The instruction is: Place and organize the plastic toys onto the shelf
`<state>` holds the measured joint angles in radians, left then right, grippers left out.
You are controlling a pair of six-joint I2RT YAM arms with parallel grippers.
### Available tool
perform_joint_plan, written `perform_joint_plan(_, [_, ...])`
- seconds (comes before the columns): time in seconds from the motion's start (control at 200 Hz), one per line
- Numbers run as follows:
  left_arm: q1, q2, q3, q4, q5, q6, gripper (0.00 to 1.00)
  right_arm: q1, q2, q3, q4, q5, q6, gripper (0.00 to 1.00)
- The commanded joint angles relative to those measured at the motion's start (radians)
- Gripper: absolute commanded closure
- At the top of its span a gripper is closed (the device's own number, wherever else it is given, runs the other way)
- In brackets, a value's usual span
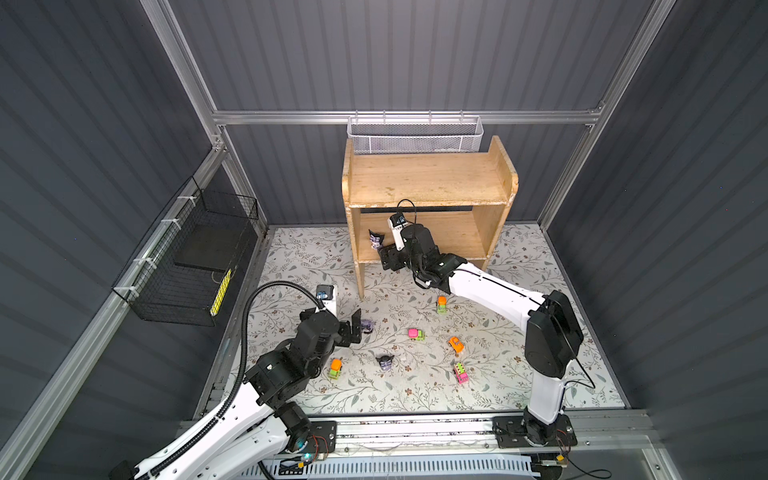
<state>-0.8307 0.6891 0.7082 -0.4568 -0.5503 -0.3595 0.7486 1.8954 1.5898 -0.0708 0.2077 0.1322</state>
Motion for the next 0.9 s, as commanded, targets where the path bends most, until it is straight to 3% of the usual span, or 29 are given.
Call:
perform_joint_plan(0.0, [-0.001,-0.003,0.025,-0.018,-0.013,-0.003,0.0,-0.008,0.04,0.02,-0.02,0.013,0.021,0.11])
perform_joint_plan(0.63, [-0.001,-0.009,0.022,-0.024,-0.012,-0.01,0.0,-0.029,0.013,-0.024,-0.008,0.041,0.022,0.11])
perform_joint_plan(0.896, [-0.002,-0.008,0.023,-0.029,-0.01,-0.013,0.0,-0.03,-0.007,-0.029,-0.015,-0.014,0.028,0.11])
